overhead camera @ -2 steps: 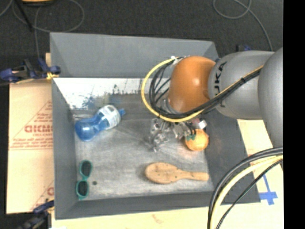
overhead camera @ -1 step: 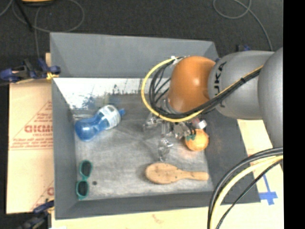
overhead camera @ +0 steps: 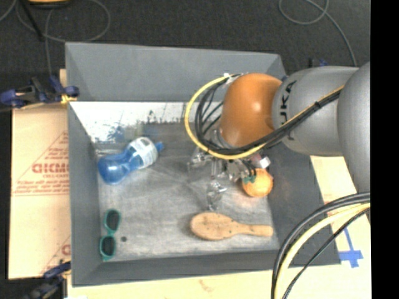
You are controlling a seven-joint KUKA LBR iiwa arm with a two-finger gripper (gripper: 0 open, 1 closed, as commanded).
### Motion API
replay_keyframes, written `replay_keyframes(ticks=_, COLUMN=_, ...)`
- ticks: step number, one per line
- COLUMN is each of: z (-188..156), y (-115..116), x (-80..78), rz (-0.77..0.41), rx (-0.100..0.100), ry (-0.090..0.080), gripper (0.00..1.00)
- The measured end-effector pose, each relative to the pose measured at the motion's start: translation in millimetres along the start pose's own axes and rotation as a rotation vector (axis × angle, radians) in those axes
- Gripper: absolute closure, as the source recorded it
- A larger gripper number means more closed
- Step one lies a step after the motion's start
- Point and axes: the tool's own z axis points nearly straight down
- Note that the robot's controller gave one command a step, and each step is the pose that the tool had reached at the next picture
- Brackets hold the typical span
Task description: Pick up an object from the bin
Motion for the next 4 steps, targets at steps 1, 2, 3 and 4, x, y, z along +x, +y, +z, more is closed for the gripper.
replay_keyframes(ticks=1, z=10, y=-13, x=32.1, rz=-0.158, rx=0.001, ry=0.002, gripper=1.0)
replay_keyframes(ticks=2, z=10, y=-12, x=31.9, rz=-0.156, rx=0.001, ry=0.001, gripper=0.0)
replay_keyframes(ticks=3, z=10, y=-12, x=31.8, rz=-0.155, rx=0.0, ry=0.001, gripper=0.0)
replay_keyframes(ticks=4, z=-6, y=-30, x=72.3, rz=-0.33, rx=-0.001, ry=0.001, gripper=0.0)
